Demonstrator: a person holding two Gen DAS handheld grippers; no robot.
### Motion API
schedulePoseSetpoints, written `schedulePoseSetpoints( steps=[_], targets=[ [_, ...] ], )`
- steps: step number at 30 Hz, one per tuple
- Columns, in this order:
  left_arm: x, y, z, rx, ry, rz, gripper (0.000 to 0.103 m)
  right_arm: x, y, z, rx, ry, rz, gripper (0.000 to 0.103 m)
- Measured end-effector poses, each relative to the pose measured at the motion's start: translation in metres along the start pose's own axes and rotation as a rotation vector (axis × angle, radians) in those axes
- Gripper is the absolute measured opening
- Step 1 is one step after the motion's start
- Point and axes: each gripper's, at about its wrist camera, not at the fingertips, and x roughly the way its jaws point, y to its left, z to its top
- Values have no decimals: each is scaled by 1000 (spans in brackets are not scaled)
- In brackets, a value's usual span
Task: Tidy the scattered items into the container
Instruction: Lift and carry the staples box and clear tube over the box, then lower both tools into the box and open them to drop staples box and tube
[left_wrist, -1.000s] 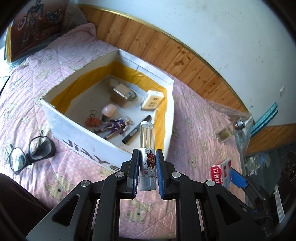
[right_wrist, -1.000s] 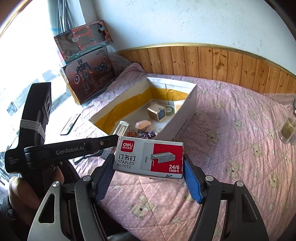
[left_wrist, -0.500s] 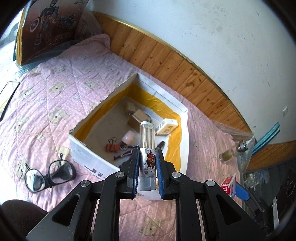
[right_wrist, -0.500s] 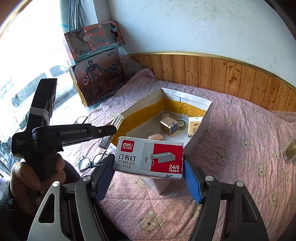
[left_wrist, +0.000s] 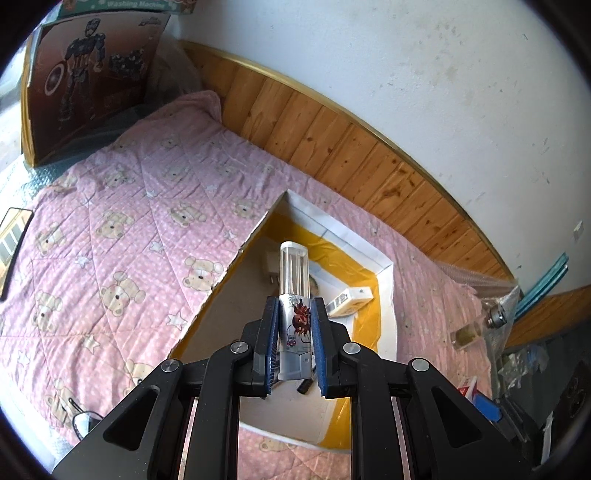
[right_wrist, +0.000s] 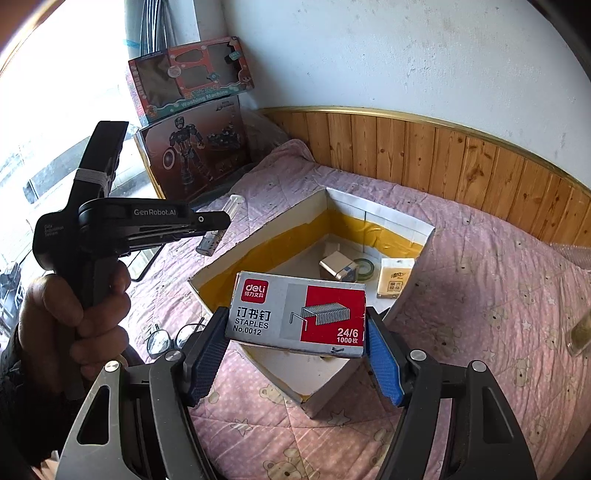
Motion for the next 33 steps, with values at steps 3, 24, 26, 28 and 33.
schedulePoseSetpoints(
  steps=[3,24,26,28,33],
  targets=[
    [15,0,7,24,28,4,18,9,-6,4,11,9,0,71],
    [108,1,29,167,210,98,18,81,-45,39,-6,112,-18,71],
    [113,2,27,171,230,95,18,87,-44,40,-13,121,-15,71],
    [120,2,27,177,251,99,18,94,-43,41,-31,135,-15,71],
    [131,1,27,193,280,105,18,105,-31,41,-100,184,18,71]
  ],
)
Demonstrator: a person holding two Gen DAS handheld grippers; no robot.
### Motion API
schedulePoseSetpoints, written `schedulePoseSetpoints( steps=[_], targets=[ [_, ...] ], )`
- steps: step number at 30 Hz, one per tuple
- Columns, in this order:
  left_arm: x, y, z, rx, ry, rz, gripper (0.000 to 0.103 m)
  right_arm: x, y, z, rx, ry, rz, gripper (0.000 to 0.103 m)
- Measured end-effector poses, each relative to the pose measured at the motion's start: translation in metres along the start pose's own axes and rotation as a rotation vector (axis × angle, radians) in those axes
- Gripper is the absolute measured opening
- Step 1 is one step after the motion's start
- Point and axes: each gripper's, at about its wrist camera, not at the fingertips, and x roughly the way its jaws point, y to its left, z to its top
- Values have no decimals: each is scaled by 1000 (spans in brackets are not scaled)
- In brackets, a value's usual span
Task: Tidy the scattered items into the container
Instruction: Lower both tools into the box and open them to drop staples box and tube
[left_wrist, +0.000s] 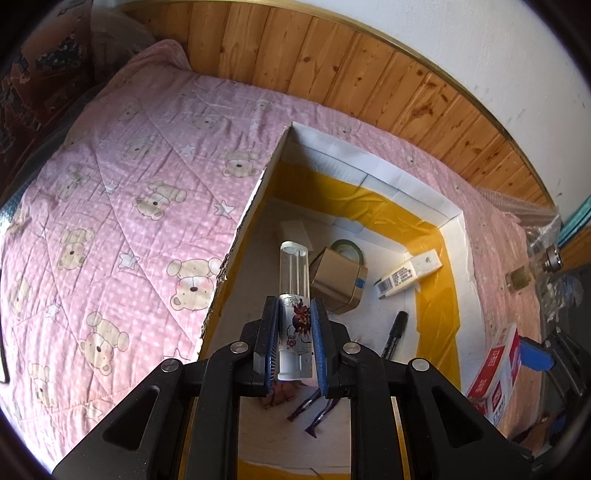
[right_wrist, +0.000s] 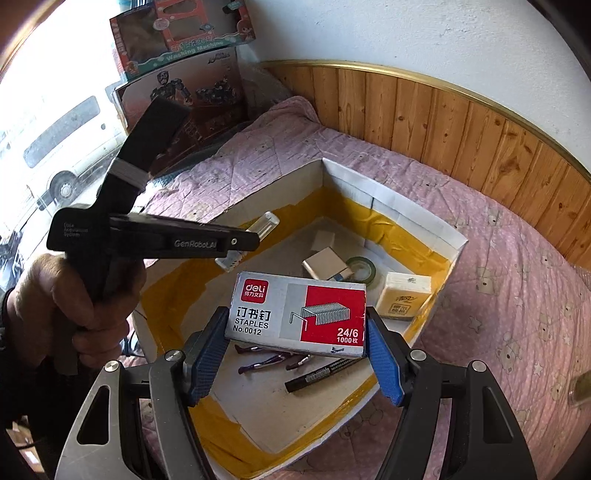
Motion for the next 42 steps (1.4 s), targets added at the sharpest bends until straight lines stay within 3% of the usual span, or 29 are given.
schedulePoseSetpoints(
  steps=[8,15,24,42],
  targets=[
    [16,-8,4,41,50,-2,18,18,14,-11,-79,114,26,71],
    [28,-14,7,82,79,50,18,27,23,-26,-132,209,34,71],
    [32,-11,10,68,105,61,18,36,33,-33,-186,304,32,71],
    [26,-12,10,35,120,27,26,33,20,-36,-67,325,56,73]
  ],
)
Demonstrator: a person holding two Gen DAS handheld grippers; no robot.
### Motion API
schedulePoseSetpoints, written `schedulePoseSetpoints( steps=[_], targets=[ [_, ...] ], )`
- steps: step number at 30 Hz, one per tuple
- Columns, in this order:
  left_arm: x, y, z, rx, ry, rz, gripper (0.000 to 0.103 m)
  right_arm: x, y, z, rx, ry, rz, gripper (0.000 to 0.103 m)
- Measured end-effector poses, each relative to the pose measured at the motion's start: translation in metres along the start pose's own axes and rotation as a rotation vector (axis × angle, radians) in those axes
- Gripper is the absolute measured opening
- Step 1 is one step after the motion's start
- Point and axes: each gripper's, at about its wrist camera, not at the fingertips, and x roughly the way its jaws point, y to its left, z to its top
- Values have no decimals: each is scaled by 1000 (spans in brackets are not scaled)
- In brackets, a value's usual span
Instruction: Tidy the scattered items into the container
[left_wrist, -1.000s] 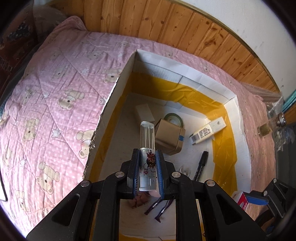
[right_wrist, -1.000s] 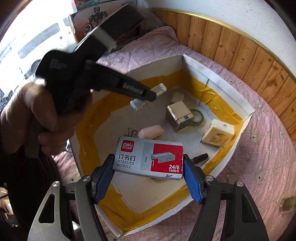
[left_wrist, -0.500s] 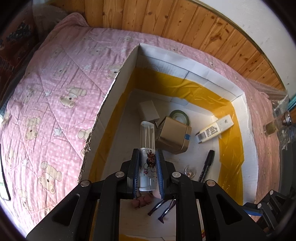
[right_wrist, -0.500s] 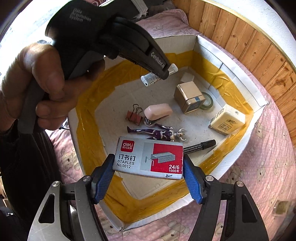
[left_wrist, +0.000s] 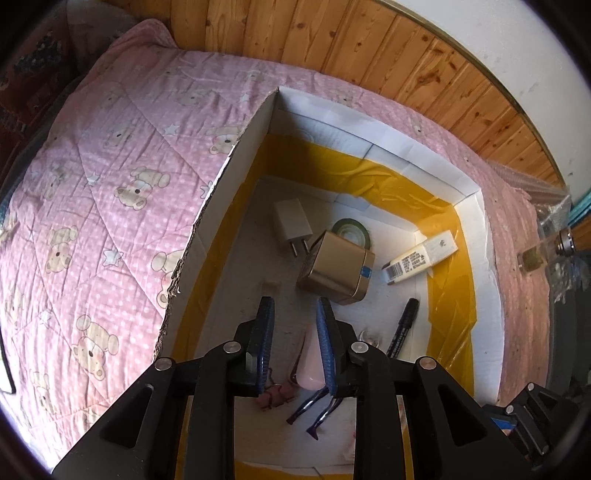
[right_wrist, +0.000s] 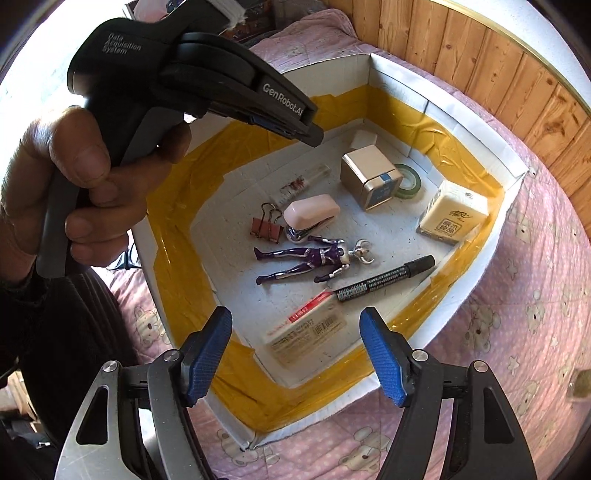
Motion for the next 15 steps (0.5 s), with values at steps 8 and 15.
schedulePoseSetpoints(
  steps=[8,15],
  targets=[
    [-6,-3,-3,9,-14,2,33,-6,3,-1,8,-13,3,73],
    [-24,-8,-18,35,-81,80,46,-21,6,-9,23,-42,1,73]
  ],
)
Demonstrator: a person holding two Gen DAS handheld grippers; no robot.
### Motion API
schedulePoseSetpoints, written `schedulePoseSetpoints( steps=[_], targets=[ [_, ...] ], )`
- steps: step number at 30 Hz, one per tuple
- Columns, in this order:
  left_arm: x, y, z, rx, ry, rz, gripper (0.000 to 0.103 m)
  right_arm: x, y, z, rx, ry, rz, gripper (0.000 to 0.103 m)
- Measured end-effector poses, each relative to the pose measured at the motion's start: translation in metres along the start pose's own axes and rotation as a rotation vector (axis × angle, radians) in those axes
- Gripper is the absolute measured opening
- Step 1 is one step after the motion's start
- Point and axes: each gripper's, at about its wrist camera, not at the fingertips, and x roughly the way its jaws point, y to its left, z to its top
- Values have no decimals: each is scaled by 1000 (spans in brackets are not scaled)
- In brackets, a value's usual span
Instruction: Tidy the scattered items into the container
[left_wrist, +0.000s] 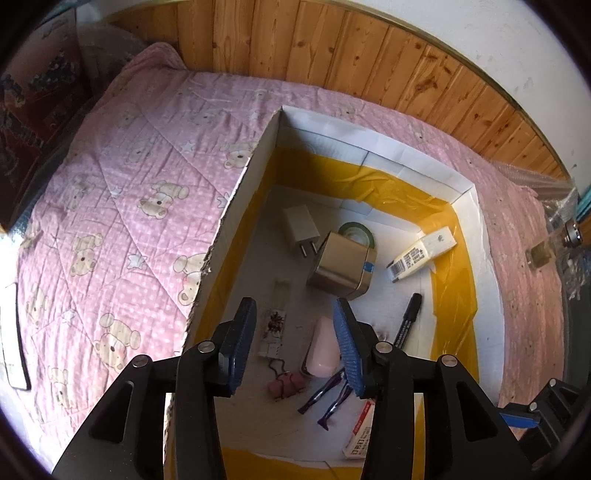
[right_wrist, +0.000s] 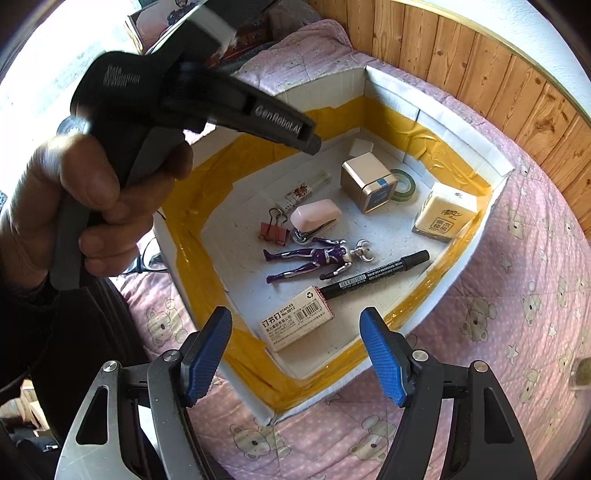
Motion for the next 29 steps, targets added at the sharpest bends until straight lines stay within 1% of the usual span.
schedulePoseSetpoints(
  steps=[3,8,11,14,16,18,20,22,26,29],
  targets=[
    [-15,1,-6,9,-41,9,49,-8,3,-4,-6,-14,-22,73],
    [-38,8,-17,-22,-97,-18,51,-17,6,-11,-10,-35,-84,73],
    [-48,10,-32,-43,-116,-29,54,-19,3,-14,11,-42,-95,73],
    [-53,7,-44,-31,-130,-9,55,-20,3,-16,27,-50,-100,73],
    [-59,4,-49,-9,-160,0,60,-21,3,-18,39,-54,-97,73],
    [-67,-1,-54,15,-199,2,71,-20,4,-20,49,-57,-93,73],
    [-72,-4,-59,26,-219,-4,75,-19,7,-23,54,-56,-89,73],
    [-75,-5,-61,36,-231,-11,76,-18,10,-25,54,-54,-87,73],
    [-82,-6,-65,52,-264,10,76,-16,17,-26,50,-57,-92,74],
    [-82,-8,-66,60,-261,9,76,-16,20,-24,53,-61,-90,74]
  ],
)
